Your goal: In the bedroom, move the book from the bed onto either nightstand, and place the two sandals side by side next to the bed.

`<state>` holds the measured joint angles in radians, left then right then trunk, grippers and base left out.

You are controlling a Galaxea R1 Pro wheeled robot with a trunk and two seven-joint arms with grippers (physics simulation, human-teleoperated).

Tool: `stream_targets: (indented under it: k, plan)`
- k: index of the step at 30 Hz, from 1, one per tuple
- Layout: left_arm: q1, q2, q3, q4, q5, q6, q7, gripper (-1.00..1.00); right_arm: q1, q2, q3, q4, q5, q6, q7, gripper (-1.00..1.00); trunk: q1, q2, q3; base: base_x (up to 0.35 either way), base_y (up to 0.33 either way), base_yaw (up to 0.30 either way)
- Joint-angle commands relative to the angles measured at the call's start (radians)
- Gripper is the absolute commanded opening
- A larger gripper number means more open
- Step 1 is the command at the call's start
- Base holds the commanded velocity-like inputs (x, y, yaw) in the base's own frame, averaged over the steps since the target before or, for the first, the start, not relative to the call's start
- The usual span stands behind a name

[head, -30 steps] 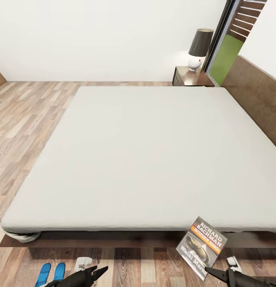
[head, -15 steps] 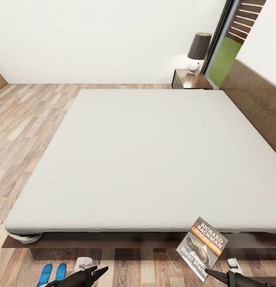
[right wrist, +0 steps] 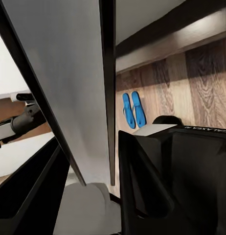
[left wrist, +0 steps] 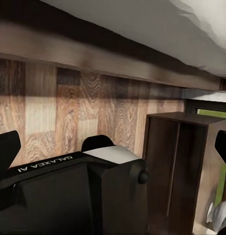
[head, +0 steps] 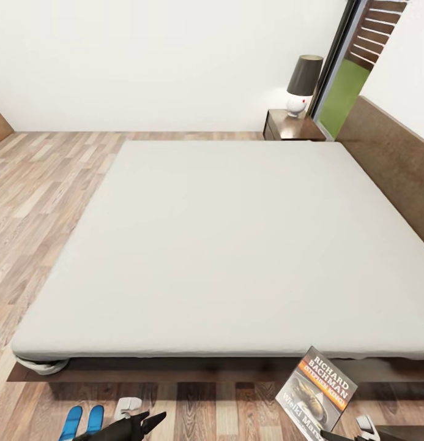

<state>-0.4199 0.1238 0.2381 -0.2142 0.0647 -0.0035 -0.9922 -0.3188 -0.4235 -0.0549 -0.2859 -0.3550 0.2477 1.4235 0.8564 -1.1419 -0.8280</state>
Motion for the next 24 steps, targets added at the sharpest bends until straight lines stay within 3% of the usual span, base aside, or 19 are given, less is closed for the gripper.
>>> stream_targets:
  k: [1, 10, 24]
  plan:
    - [0.0, 0.0, -0.003, 0.008, 0.006, -0.001, -0.002, 1.0, 0.0, 0.0, -0.002, 0.003, -0.001, 0.006, 0.003, -1.0, -0.004, 0.007, 0.004, 0.0, 0.0, 0.0]
    - [0.0, 0.0, -0.003, 0.02, 0.007, -0.001, 0.002, 1.0, 0.0, 0.006, -0.002, 0.01, 0.0, -0.115, -0.004, -1.0, -0.038, 0.07, 0.046, 0.0, 0.0, 0.0]
    - [0.0, -0.015, -0.003, 0.023, 0.006, -0.003, 0.006, 1.0, 0.0, 0.006, -0.001, 0.011, 0.001, -0.125, 0.003, -1.0, -0.092, 0.168, 0.113, 0.0, 0.0, 0.0]
